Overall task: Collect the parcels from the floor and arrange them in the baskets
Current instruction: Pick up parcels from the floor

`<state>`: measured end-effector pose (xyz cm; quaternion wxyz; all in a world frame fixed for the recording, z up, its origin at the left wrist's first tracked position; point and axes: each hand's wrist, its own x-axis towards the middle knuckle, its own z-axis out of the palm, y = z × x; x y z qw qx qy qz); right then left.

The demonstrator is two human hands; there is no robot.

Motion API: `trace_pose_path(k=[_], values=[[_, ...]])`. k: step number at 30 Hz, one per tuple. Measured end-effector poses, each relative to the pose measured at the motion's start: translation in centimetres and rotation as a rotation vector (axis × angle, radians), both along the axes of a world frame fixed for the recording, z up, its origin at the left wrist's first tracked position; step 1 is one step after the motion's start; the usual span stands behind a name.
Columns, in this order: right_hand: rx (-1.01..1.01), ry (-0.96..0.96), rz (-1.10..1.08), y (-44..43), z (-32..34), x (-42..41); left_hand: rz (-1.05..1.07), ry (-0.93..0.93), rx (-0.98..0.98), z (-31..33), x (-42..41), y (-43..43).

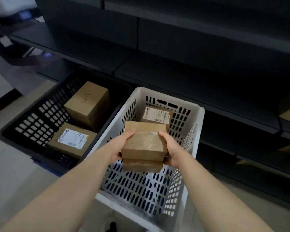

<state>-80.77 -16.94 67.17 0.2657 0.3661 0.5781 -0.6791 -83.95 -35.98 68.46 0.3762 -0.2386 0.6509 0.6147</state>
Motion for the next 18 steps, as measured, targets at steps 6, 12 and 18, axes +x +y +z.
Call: trace_pose_path(k=[6,12,18], values=[[0.019,-0.07,-0.134,0.4,-5.5,-2.5,-0.115,-0.074,-0.021,-5.0,-4.5,1.2],[-0.001,-0.056,-0.249,0.1,-9.3,-3.2,-0.248,-0.1,-0.051,-8.6,-8.6,1.6],[0.003,-0.109,-0.309,-0.7,-10.6,-3.3,-0.373,-0.073,-0.165,-10.9,-10.1,2.0]])
